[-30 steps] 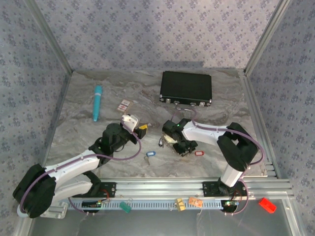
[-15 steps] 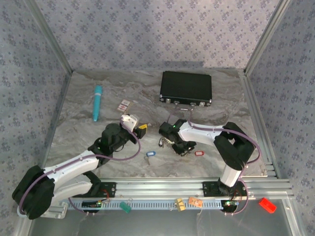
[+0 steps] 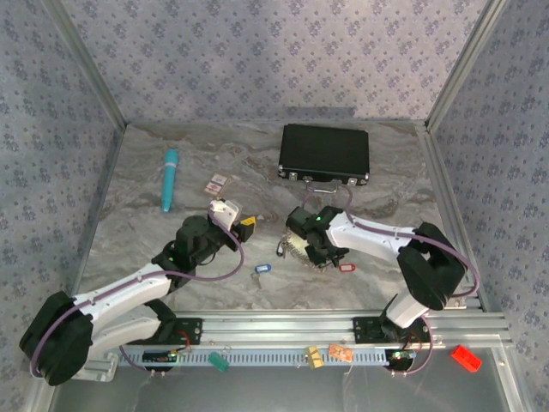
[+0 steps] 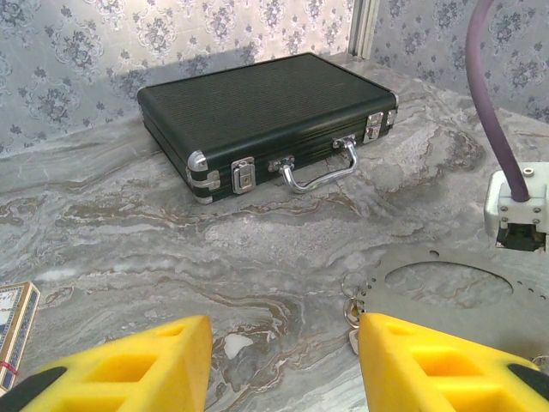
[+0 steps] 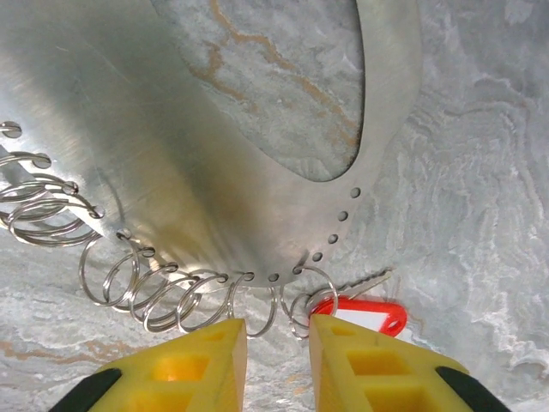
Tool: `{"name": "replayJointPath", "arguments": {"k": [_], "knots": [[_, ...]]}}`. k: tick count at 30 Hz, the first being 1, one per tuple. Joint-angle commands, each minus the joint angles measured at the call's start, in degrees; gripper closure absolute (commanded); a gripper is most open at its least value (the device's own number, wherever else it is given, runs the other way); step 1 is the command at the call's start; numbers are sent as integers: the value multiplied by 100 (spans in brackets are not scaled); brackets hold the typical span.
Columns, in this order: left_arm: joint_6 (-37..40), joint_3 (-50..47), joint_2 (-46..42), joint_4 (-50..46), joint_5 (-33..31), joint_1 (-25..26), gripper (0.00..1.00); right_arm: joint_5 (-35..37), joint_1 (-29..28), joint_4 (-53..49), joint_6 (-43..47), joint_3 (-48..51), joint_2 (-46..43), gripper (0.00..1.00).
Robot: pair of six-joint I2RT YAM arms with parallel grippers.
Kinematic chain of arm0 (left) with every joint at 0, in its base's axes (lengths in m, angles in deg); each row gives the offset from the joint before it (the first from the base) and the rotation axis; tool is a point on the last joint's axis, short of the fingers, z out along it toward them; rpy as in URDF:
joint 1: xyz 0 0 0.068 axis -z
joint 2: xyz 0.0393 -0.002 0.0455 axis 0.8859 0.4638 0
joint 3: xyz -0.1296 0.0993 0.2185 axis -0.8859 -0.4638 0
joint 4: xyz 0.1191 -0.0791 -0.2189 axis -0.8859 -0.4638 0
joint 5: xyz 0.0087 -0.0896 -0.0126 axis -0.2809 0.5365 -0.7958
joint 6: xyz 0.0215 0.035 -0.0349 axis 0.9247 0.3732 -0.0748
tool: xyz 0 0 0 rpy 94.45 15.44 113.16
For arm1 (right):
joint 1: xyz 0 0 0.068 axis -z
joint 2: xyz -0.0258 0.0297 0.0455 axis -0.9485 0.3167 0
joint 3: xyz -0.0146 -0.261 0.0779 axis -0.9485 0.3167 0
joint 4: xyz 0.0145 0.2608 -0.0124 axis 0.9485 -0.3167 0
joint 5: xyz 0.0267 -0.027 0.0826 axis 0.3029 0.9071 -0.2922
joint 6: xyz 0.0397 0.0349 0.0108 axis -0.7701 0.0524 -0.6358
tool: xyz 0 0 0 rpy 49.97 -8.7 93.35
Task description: Put the keys on the keyring
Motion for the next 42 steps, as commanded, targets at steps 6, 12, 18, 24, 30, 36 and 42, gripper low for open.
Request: {"name": "replayJointPath", "arguments": {"k": [6,12,18,24,30,36,42], "knots": [[2,-45,-82,172,23,-17,52,-616,216,650,-1398,473,-1081,66],[37,-63,-81,192,58,-20,52,114,279,400,428,257,-1458,68],[52,-79,-166,191,51,-18,52,24,91,644,2047,169,-1504,68],[88,-124,-284,95,16,-20,52,382,88,-359,1898,-666,-520,69],[105,-148,-267,149,41,-29,52,202,-27,-701,2677,-665,61,70],[135,-155,-355,47,33,-30,52,235,-200,-403,3325,-492,286,72],[186,-170,-370,30,-10,-27,51,298,-367,-479,3593,-479,595,70]]}}
